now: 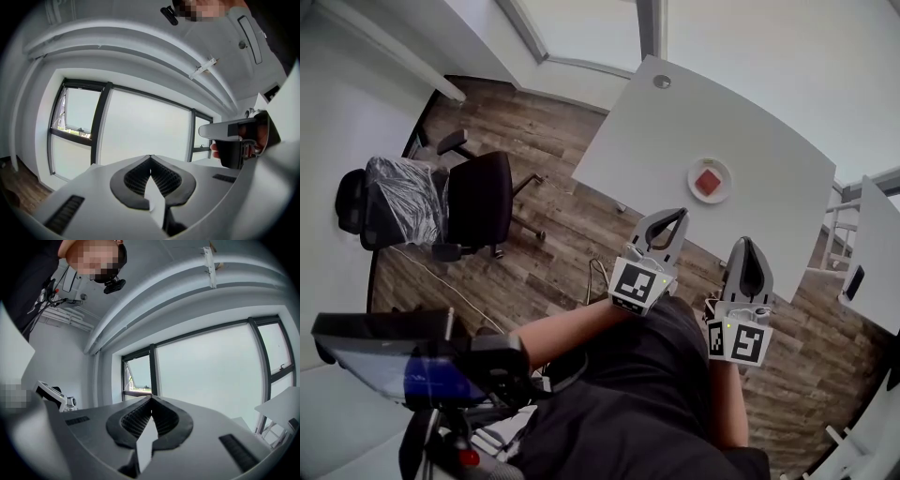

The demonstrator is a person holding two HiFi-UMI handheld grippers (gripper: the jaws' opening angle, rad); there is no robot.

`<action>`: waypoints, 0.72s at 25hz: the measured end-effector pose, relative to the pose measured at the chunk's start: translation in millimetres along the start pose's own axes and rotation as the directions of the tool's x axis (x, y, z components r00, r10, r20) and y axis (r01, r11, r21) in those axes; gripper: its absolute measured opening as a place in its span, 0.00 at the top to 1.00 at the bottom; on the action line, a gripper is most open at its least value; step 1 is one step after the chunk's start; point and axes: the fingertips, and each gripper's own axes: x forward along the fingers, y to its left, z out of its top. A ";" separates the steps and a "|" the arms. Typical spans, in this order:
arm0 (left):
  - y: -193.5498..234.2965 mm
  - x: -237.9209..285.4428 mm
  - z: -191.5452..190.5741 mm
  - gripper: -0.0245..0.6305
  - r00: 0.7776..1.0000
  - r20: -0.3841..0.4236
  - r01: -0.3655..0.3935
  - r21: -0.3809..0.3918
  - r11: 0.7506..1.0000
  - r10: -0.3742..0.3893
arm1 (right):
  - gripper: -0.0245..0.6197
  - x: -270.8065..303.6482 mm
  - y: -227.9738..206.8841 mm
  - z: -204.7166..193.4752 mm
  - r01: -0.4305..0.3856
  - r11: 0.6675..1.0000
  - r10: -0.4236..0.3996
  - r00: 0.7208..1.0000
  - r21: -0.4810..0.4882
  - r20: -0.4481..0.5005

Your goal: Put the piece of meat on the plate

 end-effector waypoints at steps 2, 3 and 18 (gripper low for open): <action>0.3 -3.1 8.4 0.95 1.000 0.028 0.001 -0.008 1.000 -0.001 | 0.95 1.2 1.8 0.8 -0.004 1.000 0.004 1.000 -0.002 -0.002; -0.4 -4.5 11.9 0.95 0.999 0.041 0.003 -0.013 1.000 -0.002 | 0.95 1.5 1.9 1.0 -0.004 1.000 0.004 1.000 -0.004 -0.004; -10.8 -11.8 47.8 0.95 0.993 0.110 0.045 -0.057 0.997 -0.039 | 0.95 -7.1 -0.2 21.2 0.005 0.999 -0.006 1.000 0.038 0.021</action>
